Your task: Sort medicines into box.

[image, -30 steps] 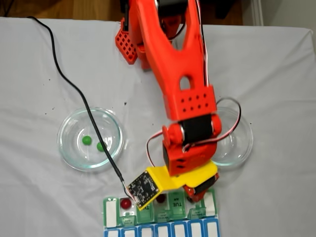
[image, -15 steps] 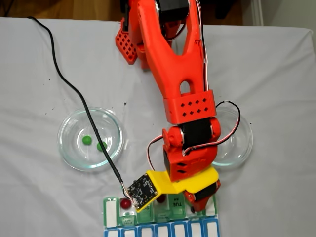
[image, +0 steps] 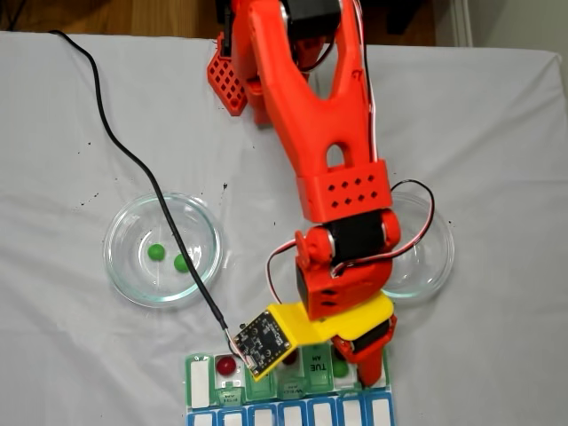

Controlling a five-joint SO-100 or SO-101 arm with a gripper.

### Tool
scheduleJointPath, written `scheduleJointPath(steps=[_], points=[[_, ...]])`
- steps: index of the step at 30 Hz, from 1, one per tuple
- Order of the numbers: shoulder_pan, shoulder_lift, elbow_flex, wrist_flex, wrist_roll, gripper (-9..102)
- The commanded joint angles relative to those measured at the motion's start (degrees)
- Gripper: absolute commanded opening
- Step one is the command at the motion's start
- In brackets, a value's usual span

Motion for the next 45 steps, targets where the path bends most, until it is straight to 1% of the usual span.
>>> scheduleJointPath(steps=[1, 2, 3, 6, 8, 12, 14, 16, 19, 22, 27, 32, 36, 45], points=[[0.2, 6.6, -3.3, 2.4, -2.7, 23], [0.7, 8.1, -4.0, 4.3, -3.7, 5], [1.6, 9.8, -5.1, 7.1, -4.5, 2], [5.1, 15.1, -7.9, 14.5, -8.6, 0], [8.3, 15.7, -10.4, 18.5, -11.2, 0], [17.8, 16.3, -14.6, 25.8, -17.5, 0], [22.6, 15.9, -17.6, 29.5, -18.3, 0], [25.7, 15.2, -19.2, 31.7, -16.0, 0], [28.7, 16.8, -15.0, 32.4, -8.4, 0], [31.4, 19.0, -8.3, 32.2, -5.6, 0], [33.1, 21.7, 2.7, 28.8, -4.6, 0], [34.4, 24.6, 7.6, 24.8, -3.7, 3], [36.3, 25.0, 9.8, 23.8, -5.0, 14], [36.1, 23.3, 12.9, 20.0, -5.1, 14]])
